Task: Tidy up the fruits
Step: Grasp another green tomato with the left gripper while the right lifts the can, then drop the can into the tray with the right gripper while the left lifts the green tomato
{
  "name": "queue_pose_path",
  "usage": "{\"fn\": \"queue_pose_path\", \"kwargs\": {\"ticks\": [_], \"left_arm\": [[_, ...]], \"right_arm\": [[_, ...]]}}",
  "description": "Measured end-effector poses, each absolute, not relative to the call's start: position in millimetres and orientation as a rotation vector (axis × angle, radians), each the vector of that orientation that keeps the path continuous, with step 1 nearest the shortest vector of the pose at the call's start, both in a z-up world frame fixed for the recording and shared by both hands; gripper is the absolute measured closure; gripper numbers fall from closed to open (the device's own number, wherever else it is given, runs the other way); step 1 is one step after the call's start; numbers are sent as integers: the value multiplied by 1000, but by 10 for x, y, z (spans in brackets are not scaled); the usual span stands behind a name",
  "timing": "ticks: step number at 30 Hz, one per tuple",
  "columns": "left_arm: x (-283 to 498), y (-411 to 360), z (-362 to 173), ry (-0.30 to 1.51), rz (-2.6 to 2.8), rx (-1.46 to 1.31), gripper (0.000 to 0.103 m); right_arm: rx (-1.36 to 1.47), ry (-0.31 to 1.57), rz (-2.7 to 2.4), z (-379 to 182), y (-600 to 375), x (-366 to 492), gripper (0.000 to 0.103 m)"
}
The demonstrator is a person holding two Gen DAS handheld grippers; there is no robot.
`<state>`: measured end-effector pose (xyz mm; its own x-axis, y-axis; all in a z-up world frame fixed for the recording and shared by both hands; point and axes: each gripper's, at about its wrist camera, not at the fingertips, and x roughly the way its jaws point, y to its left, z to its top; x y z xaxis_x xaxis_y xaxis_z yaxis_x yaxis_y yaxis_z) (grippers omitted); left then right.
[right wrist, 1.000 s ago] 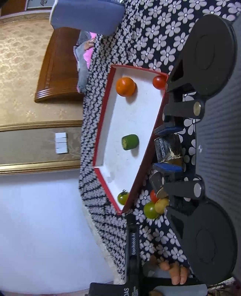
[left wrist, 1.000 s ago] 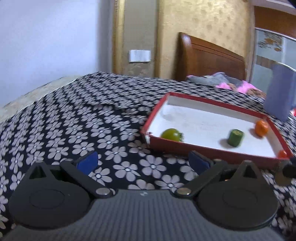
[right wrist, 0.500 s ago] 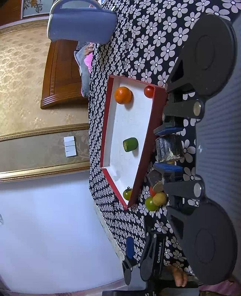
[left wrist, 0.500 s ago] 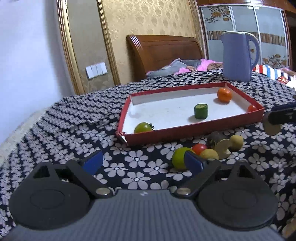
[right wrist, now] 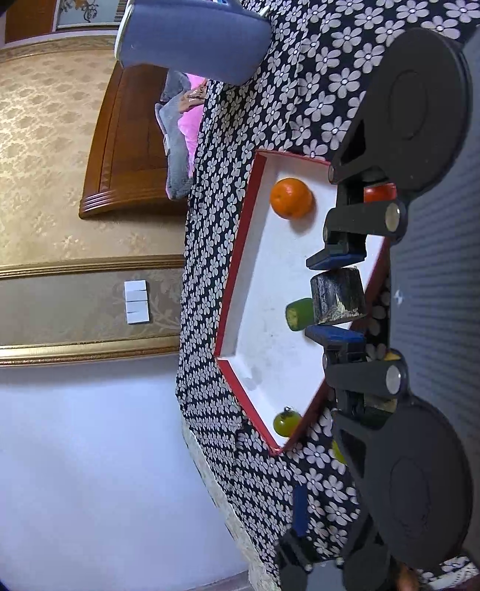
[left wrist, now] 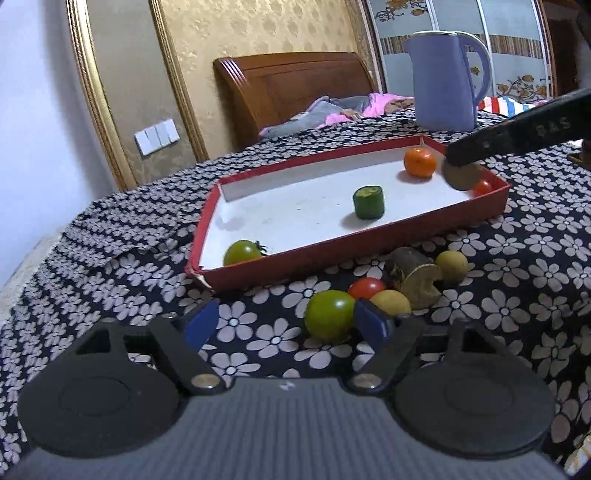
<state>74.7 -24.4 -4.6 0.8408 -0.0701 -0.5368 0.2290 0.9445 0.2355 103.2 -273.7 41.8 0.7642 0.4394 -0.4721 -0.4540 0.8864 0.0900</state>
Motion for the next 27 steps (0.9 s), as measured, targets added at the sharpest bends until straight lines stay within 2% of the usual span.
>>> {"fn": "queue_pose_path", "kwargs": {"ticks": [2, 6, 8, 16, 27], "left_arm": [[796, -237, -43, 572, -190, 280, 39], [924, -238, -94, 638, -236, 231, 50], [976, -214, -138, 676, -268, 184, 73], [921, -154, -121, 660, -241, 140, 73], [766, -54, 226, 545, -171, 133, 73]], "right_arm": [[-36, 510, 480, 412, -2700, 1089, 71], [-29, 520, 481, 390, -2654, 1159, 71], [-17, 520, 485, 385, -2653, 1171, 71], [-16, 515, 469, 398, -2709, 1185, 71], [-45, 525, 430, 392, -2609, 1439, 71]]}}
